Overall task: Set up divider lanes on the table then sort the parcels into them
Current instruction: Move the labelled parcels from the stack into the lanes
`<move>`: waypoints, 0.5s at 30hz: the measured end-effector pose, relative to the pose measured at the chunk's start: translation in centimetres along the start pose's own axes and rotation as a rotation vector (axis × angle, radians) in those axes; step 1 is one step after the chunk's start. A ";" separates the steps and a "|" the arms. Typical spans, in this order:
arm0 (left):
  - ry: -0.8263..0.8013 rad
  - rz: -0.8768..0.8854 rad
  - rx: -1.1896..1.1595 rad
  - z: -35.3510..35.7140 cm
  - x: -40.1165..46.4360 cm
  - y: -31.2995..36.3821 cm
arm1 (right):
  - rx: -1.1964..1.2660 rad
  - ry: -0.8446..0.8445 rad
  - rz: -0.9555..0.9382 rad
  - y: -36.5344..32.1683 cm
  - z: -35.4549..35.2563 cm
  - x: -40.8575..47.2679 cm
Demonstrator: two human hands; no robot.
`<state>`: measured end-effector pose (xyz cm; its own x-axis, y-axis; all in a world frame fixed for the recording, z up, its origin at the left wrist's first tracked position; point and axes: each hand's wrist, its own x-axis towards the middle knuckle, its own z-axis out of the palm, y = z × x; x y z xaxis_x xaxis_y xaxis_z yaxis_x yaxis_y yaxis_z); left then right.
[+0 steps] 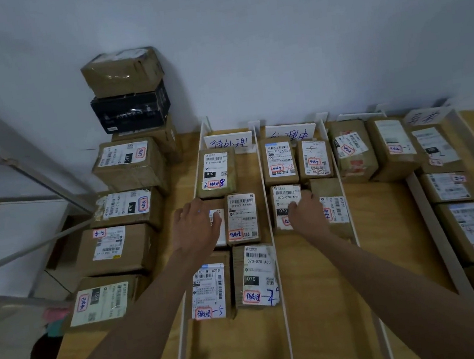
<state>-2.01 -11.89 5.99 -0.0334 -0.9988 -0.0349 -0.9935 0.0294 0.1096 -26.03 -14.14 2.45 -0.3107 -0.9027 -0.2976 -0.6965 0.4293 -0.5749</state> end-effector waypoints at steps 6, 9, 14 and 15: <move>0.076 0.023 0.035 -3.1 -1.6 -1.2 | -0.256 0.169 -0.364 -3.3 -2.3 -3.9; 0.117 0.009 0.046 -4.8 -2.7 -2.5 | -0.305 0.171 -0.472 -5.8 -2.4 -6.1; 0.147 -0.068 0.054 -6.5 -4.8 -5.8 | -0.315 0.211 -0.618 -9.6 -1.0 -9.0; 0.155 -0.090 0.049 -6.8 -5.2 -6.6 | -0.313 0.213 -0.633 -10.1 -0.5 -9.4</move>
<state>5.45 -7.11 12.19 0.0689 -0.9914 0.1114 -0.9960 -0.0619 0.0647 -16.38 -9.99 11.47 0.1153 -0.9747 0.1914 -0.9263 -0.1751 -0.3337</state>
